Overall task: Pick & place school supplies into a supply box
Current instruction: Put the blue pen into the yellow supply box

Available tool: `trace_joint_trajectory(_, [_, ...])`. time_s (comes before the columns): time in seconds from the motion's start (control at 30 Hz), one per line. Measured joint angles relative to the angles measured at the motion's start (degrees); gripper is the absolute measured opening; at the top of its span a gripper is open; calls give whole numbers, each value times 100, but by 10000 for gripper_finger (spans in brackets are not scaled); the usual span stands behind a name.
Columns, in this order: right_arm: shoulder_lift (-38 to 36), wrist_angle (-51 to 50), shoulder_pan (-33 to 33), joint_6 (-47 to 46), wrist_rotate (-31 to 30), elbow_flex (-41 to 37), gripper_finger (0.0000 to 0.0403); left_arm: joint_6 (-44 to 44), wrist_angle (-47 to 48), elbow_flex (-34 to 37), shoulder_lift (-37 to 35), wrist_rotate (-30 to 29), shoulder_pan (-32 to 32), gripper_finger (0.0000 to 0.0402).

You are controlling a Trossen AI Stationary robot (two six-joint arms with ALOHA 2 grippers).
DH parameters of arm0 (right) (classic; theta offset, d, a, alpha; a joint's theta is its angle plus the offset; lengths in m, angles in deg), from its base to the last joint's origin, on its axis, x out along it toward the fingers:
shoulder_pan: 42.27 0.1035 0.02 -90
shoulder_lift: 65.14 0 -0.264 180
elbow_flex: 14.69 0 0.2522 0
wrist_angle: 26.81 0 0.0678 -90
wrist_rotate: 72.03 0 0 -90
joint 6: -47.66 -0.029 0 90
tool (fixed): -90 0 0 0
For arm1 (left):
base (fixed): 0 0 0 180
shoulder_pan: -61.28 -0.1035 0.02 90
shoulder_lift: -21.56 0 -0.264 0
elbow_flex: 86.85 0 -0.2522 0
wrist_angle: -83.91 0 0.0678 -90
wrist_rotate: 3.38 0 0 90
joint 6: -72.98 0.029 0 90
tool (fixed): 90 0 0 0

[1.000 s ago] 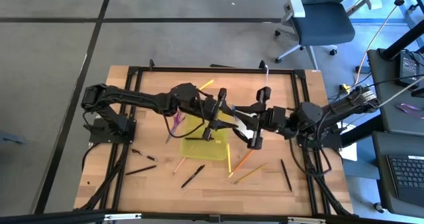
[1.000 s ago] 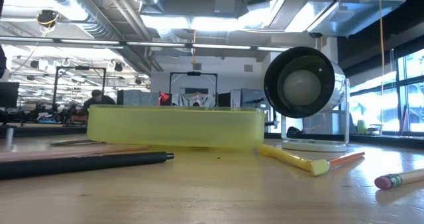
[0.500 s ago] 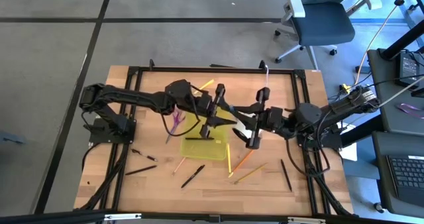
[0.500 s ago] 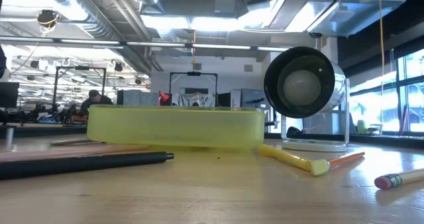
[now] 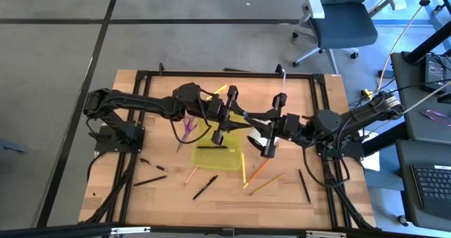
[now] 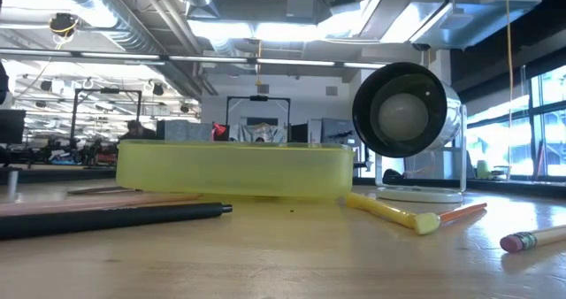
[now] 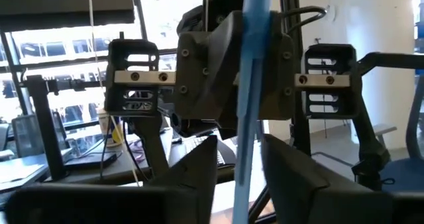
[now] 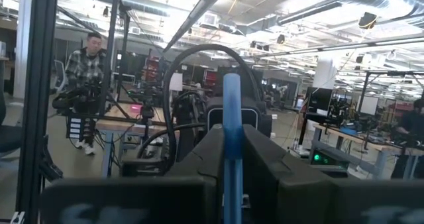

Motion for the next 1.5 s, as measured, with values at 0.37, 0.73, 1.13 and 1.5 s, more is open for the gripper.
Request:
trace_joint_trajectory(0.37, [-7, -129, -2, 61, -38, 3, 52, 14, 48, 0, 4, 46, -65, 17])
trace_joint_trajectory(0.73, [-232, -1354, 282, -110, -1851, 2, 171, 188, 1435, 0, -98, -345, -180, 14])
trace_joint_trajectory(1.13, [-723, -3625, 792, -2149, -3005, 2, 194, 514, 5839, -2, -239, -1372, -385, 14])
trace_joint_trajectory(1.5, [-739, -4271, 427, -2961, -2525, 2, 194, 182, 7291, -2, 494, -1013, -361, 14])
